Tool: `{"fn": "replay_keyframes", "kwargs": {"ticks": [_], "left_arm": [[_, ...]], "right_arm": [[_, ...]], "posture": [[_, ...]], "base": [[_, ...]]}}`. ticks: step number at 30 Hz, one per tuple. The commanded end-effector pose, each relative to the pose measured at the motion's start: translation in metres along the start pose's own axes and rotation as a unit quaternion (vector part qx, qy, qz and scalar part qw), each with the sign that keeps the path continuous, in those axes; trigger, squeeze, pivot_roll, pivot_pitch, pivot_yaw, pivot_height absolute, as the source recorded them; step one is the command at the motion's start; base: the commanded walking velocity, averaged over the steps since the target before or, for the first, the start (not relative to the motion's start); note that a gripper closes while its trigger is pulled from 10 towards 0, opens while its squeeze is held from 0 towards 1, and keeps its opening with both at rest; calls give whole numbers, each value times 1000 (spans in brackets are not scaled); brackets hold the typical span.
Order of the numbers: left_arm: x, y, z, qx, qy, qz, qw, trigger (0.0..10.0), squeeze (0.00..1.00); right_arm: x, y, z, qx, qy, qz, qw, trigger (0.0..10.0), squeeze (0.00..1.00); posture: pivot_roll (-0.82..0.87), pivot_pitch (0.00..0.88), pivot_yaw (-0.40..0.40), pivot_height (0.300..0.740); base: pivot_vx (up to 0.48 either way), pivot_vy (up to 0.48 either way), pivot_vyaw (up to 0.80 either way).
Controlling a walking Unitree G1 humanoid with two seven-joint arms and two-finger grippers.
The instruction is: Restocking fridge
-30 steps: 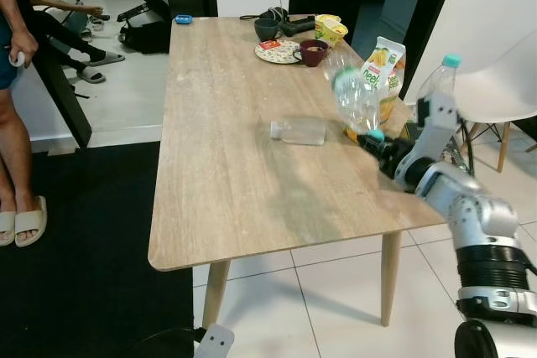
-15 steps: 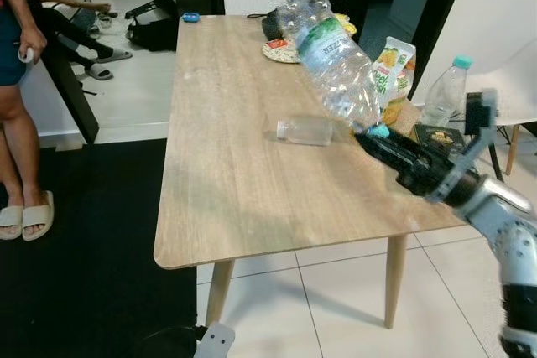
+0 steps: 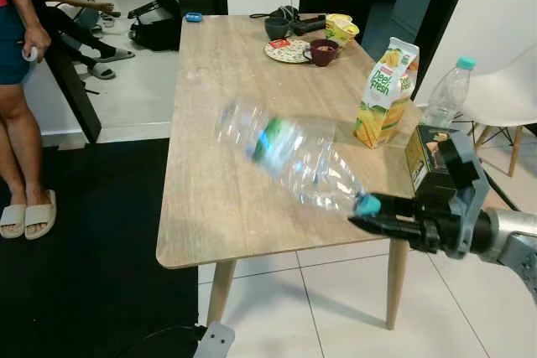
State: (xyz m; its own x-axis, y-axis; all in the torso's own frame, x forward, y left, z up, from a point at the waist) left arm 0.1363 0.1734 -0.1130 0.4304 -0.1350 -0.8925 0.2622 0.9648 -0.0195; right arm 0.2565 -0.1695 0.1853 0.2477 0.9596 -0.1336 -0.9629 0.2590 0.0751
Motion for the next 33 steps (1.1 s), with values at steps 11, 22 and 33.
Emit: {"fn": "replay_keyframes", "kwargs": {"ticks": [11,22,33], "left_arm": [[-3,-7,-23,-6,43,-16,999,10000,0],[-2,-7,-20,-6,40,-19,999,10000,0],[-2,-7,-19,-6,38,-20,999,10000,0]], "right_arm": [[0,33,-51,-11,195,107,975,10000,0],[-12,23,-103,20,318,50,947,10000,0],[-27,13,-132,30,380,-10,924,10000,0]], "posture": [[45,0,-67,740],[43,0,-62,740],[41,0,-59,740]], "base": [[0,0,0],[0,0,0],[0,0,0]]}}
Point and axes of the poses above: a point about 5 cm out from each wrist's last joint towards the gripper, its own x axis pointing out of the wrist towards the gripper, its own z axis along the axis of the wrist's last joint, y = z × x, the point moved 1 cm from there along x, pointing out of the wrist towards the gripper, and after that the axes turned 7 degrees about -x, right-handed, at the moved point
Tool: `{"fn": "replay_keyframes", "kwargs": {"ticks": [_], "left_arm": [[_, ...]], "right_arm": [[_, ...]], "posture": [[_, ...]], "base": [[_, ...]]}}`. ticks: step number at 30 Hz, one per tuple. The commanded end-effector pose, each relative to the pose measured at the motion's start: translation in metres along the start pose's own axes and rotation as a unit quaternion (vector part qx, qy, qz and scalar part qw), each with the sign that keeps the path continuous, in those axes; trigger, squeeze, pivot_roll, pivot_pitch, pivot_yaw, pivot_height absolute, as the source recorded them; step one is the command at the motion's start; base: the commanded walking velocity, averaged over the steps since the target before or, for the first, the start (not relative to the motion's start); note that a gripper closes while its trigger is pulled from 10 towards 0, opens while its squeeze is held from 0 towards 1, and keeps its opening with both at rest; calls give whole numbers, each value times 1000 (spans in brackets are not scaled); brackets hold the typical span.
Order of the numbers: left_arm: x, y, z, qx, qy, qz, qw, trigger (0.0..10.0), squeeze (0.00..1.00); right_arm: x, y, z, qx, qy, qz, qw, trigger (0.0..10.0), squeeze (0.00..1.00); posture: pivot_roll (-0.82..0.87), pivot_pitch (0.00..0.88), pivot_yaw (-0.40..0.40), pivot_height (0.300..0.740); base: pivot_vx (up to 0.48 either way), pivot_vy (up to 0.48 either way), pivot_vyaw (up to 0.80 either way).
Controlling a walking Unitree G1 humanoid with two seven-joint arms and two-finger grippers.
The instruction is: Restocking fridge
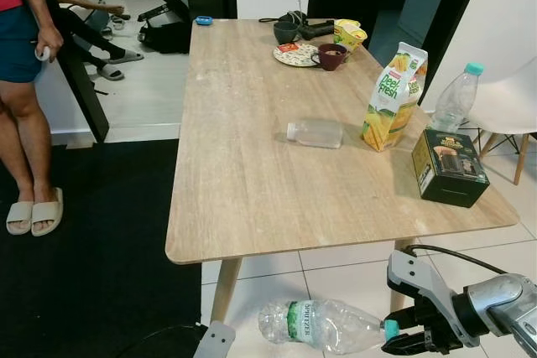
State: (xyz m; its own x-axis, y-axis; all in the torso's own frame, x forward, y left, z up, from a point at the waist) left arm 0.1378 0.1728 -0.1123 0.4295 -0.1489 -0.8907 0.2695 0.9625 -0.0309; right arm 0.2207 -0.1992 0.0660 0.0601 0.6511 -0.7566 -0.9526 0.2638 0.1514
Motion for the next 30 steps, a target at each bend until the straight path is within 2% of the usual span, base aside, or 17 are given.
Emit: {"fn": "replay_keyframes", "kwargs": {"ticks": [1,8,11,13,15,16,18,20,21,22,23,24,25,27,28,29,30], "left_arm": [[-2,-7,-21,-7,39,-13,999,10000,0],[-2,-8,-20,-7,38,-15,999,10000,0],[-2,-8,-21,-7,39,-14,999,10000,0],[-2,-8,-21,-7,39,-14,999,10000,0],[-2,-8,-21,-7,39,-14,999,10000,0],[-2,-8,-21,-7,40,-13,999,10000,0],[-2,-8,-22,-7,40,-13,999,10000,0],[-2,-8,-22,-7,41,-13,999,10000,0],[-2,-8,-22,-7,41,-13,999,10000,0],[-2,-8,-22,-7,40,-13,999,10000,0],[-2,-8,-22,-7,40,-13,999,10000,0],[-2,-8,-22,-7,40,-13,999,10000,0],[-2,-8,-22,-7,40,-13,999,10000,0],[-2,-9,-22,-7,40,-13,999,10000,0],[-2,-9,-22,-7,40,-13,999,10000,0],[-2,-9,-21,-7,40,-13,999,10000,0],[-2,-9,-21,-7,40,-13,999,10000,0]], "right_arm": [[1,-9,-13,6,33,-39,999,10000,0],[9,-24,-38,35,78,-100,991,10000,0],[15,-33,-65,59,132,-160,976,10000,0],[15,-33,-65,59,132,-160,976,10000,0],[16,-33,-75,64,156,-172,970,10000,0],[17,-33,-83,69,179,-183,964,10000,0],[17,-32,-107,73,250,-218,941,10000,0],[16,-31,-125,94,290,-258,917,10000,0],[16,-31,-125,94,290,-258,917,10000,0],[17,-30,-131,110,298,-272,908,10000,0],[17,-30,-131,110,298,-272,908,10000,0],[18,-26,-139,134,304,-288,898,10000,0],[18,-26,-139,134,304,-288,898,10000,0],[22,-15,-156,175,318,-311,878,10000,0],[22,-15,-156,175,318,-311,878,10000,0],[27,-2,-168,208,322,-318,867,10000,0],[27,-2,-168,208,322,-318,867,10000,0]], "posture": [[41,0,-59,740],[42,0,-60,740],[46,0,-61,740],[46,0,-61,740],[44,0,-59,740],[44,0,-59,740],[47,0,-61,740],[47,0,-61,740],[47,0,-61,740],[46,0,-61,740],[46,0,-61,740],[47,0,-62,740],[47,0,-62,740],[49,0,-64,740],[49,0,-64,740],[48,0,-62,740],[48,0,-62,740]], "base": [[0,0,0],[0,0,0],[0,0,0],[0,0,0],[0,0,0],[0,0,0],[0,0,0],[0,0,0],[0,0,0],[0,0,0],[0,0,0],[0,0,0],[0,0,0],[0,0,0],[0,0,0],[0,0,0],[0,0,0]]}}
Point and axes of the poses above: a point about 5 cm out from each wrist's last joint towards the gripper, its own x axis pointing out of the wrist towards the gripper, its own z axis along the axis of the wrist's last joint, y = z × x, the point moved 1 cm from there along x, pointing out of the wrist towards the gripper, and after that the axes turned 7 degrees about -x, right-handed, at the moved point
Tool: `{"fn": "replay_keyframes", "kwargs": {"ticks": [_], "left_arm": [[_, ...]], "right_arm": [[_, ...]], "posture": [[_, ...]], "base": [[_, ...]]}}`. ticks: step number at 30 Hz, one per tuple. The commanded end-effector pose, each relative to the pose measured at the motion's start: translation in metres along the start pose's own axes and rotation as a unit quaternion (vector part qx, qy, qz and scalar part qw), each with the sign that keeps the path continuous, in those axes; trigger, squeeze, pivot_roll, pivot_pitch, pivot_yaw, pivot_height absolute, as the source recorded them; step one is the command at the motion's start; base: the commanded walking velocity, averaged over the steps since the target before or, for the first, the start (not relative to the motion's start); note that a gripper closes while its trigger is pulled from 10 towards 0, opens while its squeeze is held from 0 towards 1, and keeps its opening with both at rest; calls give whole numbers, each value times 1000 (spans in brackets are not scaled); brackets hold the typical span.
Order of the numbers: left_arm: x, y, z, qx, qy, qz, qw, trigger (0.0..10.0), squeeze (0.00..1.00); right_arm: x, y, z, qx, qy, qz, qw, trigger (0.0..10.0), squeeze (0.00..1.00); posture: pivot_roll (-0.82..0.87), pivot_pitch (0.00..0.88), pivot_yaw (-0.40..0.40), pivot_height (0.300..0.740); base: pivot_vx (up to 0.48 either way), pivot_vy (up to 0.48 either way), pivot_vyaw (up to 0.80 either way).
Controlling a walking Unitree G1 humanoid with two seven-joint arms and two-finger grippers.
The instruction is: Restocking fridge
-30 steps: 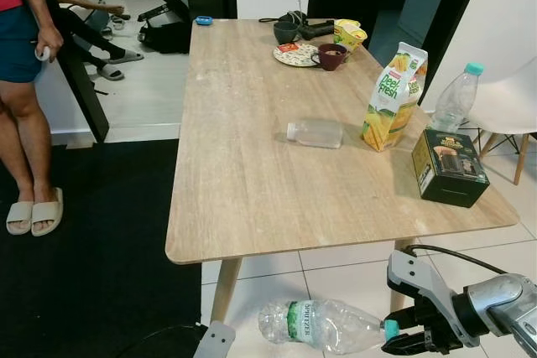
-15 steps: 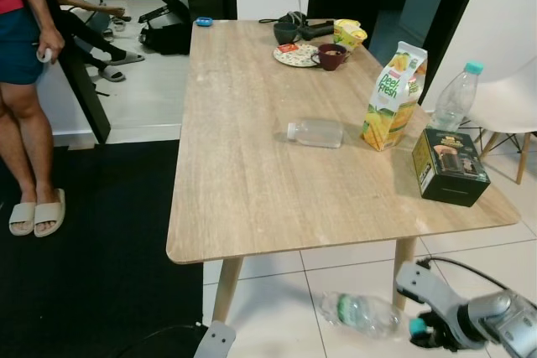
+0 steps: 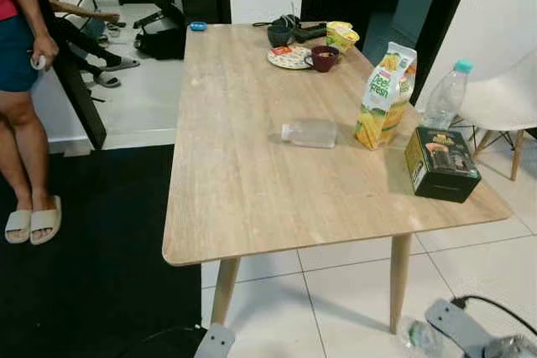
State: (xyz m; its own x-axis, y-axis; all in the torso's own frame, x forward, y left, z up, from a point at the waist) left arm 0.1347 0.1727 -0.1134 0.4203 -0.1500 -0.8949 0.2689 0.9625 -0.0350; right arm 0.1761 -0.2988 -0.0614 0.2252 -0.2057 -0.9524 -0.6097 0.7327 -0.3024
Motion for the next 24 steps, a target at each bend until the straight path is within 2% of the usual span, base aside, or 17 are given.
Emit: {"fn": "replay_keyframes", "kwargs": {"ticks": [1,2,3,4,5,6,7,8,9,10,11,13,16,18,20,21,24], "left_arm": [[-1,-8,-18,-6,35,-11,999,10000,0],[-1,-8,-18,-6,35,-11,999,10000,0],[-1,-8,-18,-5,35,-11,999,10000,0],[-1,-7,-18,-5,35,-10,999,10000,0],[-1,-7,-18,-5,35,-10,999,10000,0],[-1,-7,-18,-5,35,-10,999,10000,0],[-1,-7,-18,-5,35,-9,999,10000,0],[-1,-7,-18,-5,35,-9,999,10000,0],[-1,-7,-18,-5,35,-9,999,10000,0],[-2,-7,-18,-4,36,-8,999,10000,0],[-2,-7,-18,-4,36,-8,999,10000,0],[-2,-7,-19,-4,37,-8,999,10000,0],[-1,-8,-19,-5,38,-7,999,10000,0],[-1,-9,-19,-9,39,-5,999,10000,0],[-1,-9,-19,-9,39,-5,999,10000,0],[-1,-10,-18,-11,38,-5,999,10000,0],[0,-11,-16,-11,36,-3,999,10000,0]], "right_arm": [[3,5,-9,35,7,-1,999,10000,0],[3,5,-9,35,7,-1,999,10000,0],[5,11,-14,54,11,3,998,10000,0],[7,19,-19,83,13,8,996,667,0],[7,19,-19,83,13,8,996,667,0],[9,27,-24,101,16,16,995,0,0],[12,36,-27,124,17,26,992,0,0],[12,36,-27,124,17,26,992,0,0],[13,45,-30,141,20,36,989,0,0],[15,53,-33,150,27,38,988,10000,0],[15,53,-33,150,27,38,988,10000,0],[17,68,-39,152,38,36,987,10000,0],[19,77,-45,152,48,33,987,10000,0],[19,94,-58,149,70,33,986,10000,0],[19,94,-58,149,70,33,986,10000,0],[19,100,-65,149,81,32,985,10000,0],[19,104,-71,151,88,27,984,10000,0]], "posture": [[47,0,-62,740],[47,0,-62,740],[47,0,-60,740],[47,0,-60,740],[47,0,-60,740],[50,0,-60,740],[47,0,-59,740],[47,0,-59,740],[47,0,-59,740],[45,0,-60,740],[45,0,-60,740],[45,0,-65,740],[46,0,-69,740],[51,0,-81,740],[51,0,-81,740],[50,0,-85,740],[42,0,-82,740]], "base": [[0,0,0],[0,0,0],[0,0,0],[0,0,0],[0,0,0],[0,0,0],[0,0,0],[0,0,0],[0,0,0],[0,0,0],[0,0,0],[0,0,0],[0,0,0],[0,0,0],[0,0,0],[0,0,0],[0,0,0]]}}
Point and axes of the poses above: a point about 5 cm out from each wrist's last joint towards the gripper, its own x axis pointing out of the wrist towards the gripper, its own z axis along the axis of the wrist's last joint, y = z × x, the point moved 1 cm from there along x, pointing out of the wrist towards the gripper, and after that the axes turned 7 degrees about -x, right-handed, at the moved point
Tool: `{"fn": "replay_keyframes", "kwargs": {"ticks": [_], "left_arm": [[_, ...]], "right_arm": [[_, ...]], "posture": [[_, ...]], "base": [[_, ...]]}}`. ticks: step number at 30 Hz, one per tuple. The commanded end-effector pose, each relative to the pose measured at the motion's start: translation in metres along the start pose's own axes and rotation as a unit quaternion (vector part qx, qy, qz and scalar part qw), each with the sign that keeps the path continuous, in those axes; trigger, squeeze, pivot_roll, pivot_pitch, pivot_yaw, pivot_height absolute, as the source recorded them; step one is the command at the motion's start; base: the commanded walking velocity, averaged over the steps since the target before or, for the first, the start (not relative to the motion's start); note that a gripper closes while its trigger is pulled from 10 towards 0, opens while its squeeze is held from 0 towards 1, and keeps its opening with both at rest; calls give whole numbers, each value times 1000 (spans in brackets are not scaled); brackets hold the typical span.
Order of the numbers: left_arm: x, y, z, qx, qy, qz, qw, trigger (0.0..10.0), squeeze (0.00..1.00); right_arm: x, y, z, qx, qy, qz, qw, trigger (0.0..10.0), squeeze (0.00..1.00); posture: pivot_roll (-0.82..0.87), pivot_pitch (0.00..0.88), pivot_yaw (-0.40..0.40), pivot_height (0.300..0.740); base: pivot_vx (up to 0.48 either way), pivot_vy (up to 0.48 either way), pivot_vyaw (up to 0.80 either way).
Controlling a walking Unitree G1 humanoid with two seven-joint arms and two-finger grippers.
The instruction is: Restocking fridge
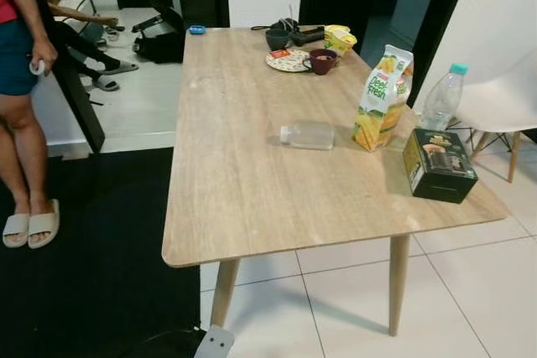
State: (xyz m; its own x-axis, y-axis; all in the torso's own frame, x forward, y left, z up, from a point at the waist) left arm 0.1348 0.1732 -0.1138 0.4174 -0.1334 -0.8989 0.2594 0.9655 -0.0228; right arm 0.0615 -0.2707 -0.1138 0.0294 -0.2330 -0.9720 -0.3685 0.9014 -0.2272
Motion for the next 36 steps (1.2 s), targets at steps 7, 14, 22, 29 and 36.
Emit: {"fn": "replay_keyframes", "kwargs": {"ticks": [7,14,22,29,36], "left_arm": [[0,-9,-12,-3,31,-7,999,10000,0],[2,-13,-9,-6,29,-8,1000,10000,0],[2,-12,-10,-8,31,-7,999,10000,0],[1,-9,-8,-10,29,-4,1000,10000,0],[1,-7,-6,-9,28,-2,1000,10000,0]], "right_arm": [[-1,0,13,6,-27,-16,999,10000,0],[-2,0,24,-5,-43,-21,999,10000,0],[0,6,16,-2,-37,-16,999,10000,0],[1,12,16,1,-35,-10,999,10000,0],[0,11,24,5,-43,-13,999,10000,0]], "posture": [[32,0,-81,740],[34,0,-86,740],[33,0,-74,740],[30,0,-64,740],[31,0,-63,740]], "base": [[0,0,0],[0,0,0],[0,0,0],[0,0,0],[0,0,0]]}}
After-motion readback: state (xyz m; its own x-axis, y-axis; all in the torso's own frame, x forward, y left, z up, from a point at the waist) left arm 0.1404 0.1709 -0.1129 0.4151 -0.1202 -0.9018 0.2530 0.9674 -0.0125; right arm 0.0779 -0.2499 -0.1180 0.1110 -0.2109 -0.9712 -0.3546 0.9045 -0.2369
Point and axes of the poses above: a point about 5 cm out from each wrist's last joint towards the gripper, its own x axis pointing out of the wrist towards the gripper, its own z axis along the axis of the wrist's last joint, y = z × x, the point moved 1 cm from there along x, pointing out of the wrist towards the gripper, and after that the axes turned 7 degrees about -x, right-handed, at the moved point
